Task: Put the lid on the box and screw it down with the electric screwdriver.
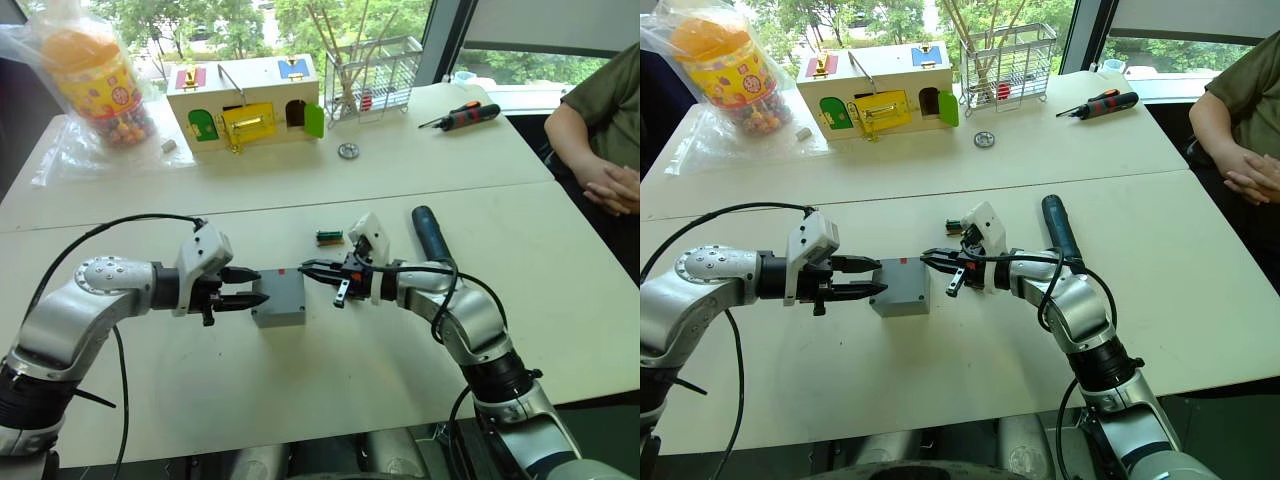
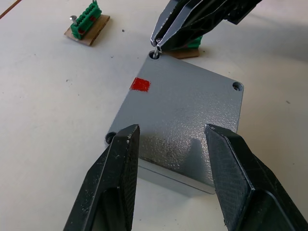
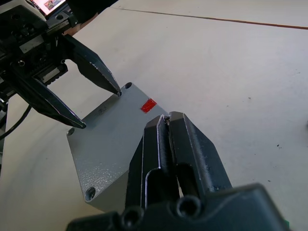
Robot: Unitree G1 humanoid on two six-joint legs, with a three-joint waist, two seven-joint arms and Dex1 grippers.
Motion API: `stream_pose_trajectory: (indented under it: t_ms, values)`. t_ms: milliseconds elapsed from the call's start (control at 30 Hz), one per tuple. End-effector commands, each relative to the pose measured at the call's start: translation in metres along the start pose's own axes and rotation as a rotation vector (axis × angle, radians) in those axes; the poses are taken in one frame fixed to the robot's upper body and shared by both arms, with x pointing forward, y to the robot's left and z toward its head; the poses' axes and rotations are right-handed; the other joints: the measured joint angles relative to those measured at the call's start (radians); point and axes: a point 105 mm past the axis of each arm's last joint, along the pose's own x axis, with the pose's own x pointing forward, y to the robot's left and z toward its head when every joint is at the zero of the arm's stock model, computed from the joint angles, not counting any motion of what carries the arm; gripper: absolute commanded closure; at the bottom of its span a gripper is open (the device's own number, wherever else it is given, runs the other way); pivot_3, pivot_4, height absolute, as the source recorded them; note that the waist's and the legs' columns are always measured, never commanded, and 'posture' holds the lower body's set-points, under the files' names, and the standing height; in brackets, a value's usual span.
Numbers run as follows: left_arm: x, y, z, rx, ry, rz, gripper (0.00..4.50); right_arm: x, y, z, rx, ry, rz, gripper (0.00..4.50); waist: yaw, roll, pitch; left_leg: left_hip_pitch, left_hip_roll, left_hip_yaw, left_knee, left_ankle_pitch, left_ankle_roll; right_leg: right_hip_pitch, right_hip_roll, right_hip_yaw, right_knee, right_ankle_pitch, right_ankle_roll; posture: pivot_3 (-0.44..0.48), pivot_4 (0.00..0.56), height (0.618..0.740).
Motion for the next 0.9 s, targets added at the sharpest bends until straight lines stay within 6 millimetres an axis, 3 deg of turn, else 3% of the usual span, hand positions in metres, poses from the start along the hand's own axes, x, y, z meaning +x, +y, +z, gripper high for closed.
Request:
stream_pose_trajectory:
  t_ms: [33,133,300,433,567,667,700,800,900]
  values:
    - [0.000,-0.001,0.008,0.039,-0.022,-0.002,2.35,0.002,0.003,0.014,-0.044,-0.032,0.019,4.42,0.000,0.000,0.000,0.000,0.000,0.000,0.000,0.000,0.000,0.000,0.000,0.000,0.000,0.000,0.000,0.000,0.150,0.740]
    - [0.001,-0.001,0.009,0.040,-0.030,-0.004,2.35,0.000,0.004,0.017,-0.052,-0.040,0.026,3.52,0.000,0.000,0.000,0.000,0.000,0.000,0.000,0.000,0.000,0.000,0.000,0.000,0.000,0.000,0.000,0.000,0.150,0.740]
    - [0.004,-0.001,0.012,0.039,-0.045,-0.009,2.35,-0.006,0.005,0.029,-0.030,-0.076,0.033,1.06,0.000,0.000,0.000,0.000,0.000,0.000,0.000,0.000,0.000,0.000,0.000,0.000,0.000,0.000,0.000,0.000,0.150,0.740]
    - [0.005,-0.002,0.020,0.050,-0.071,-0.022,2.35,-0.027,-0.001,0.045,0.019,-0.116,0.010,1.06,0.003,0.000,0.000,0.000,0.000,0.000,0.000,0.000,0.000,0.000,0.000,0.000,0.000,0.000,0.000,0.000,0.150,0.740]
    - [0.004,-0.006,0.040,0.089,-0.115,-0.063,2.35,-0.067,-0.031,0.064,0.028,-0.071,-0.112,1.06,0.005,0.000,0.000,0.000,-0.001,0.000,0.001,0.000,0.000,0.001,0.000,0.000,0.000,0.000,0.000,0.000,0.150,0.740]
    - [0.012,-0.011,0.050,0.145,-0.123,-0.111,2.35,-0.092,-0.052,0.074,-0.005,0.016,-0.208,0.27,0.004,0.000,0.000,0.000,-0.001,0.000,0.001,0.000,0.001,0.001,-0.001,-0.001,0.000,0.000,0.000,0.000,0.150,0.740]
    - [0.015,-0.015,0.055,0.164,-0.131,-0.138,2.35,-0.104,-0.068,0.077,-0.004,0.066,-0.298,0.01,0.003,0.000,0.000,0.000,-0.001,0.000,0.001,0.000,0.001,0.001,-0.001,-0.001,0.000,0.000,0.000,0.000,0.150,0.740]
    - [0.022,-0.022,0.063,0.191,-0.143,-0.194,2.35,-0.130,-0.093,0.079,0.049,0.180,-0.445,0.01,0.001,0.000,0.000,0.000,0.000,0.001,0.001,0.000,0.001,0.001,-0.001,0.000,-0.001,0.000,0.000,0.000,0.150,0.740]
    - [0.034,-0.023,0.067,0.229,-0.160,-0.221,2.35,-0.145,-0.073,0.062,0.131,0.424,-0.324,0.01,0.003,0.001,0.001,0.000,0.000,0.001,0.000,-0.001,0.001,0.001,-0.001,0.000,-0.001,0.000,0.000,0.000,0.150,0.740]
